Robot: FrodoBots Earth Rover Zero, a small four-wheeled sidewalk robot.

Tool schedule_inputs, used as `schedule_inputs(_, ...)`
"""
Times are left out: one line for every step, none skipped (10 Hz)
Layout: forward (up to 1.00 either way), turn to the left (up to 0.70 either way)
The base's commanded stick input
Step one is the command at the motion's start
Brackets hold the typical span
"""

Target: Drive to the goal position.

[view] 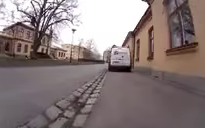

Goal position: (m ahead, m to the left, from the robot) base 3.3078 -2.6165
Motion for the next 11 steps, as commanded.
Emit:
schedule_inputs(0.7,0.0)
schedule_inputs(0.7,0.0)
schedule_inputs(0.7,0.0)
schedule_inputs(0.7,0.0)
schedule_inputs(0.7,0.0)
schedule_inputs(0.7,0.0)
schedule_inputs(0.7,0.0)
schedule_inputs(0.7,0.0)
schedule_inputs(0.7,0.0)
schedule_inputs(0.7,0.0)
schedule_inputs(0.7,0.0)
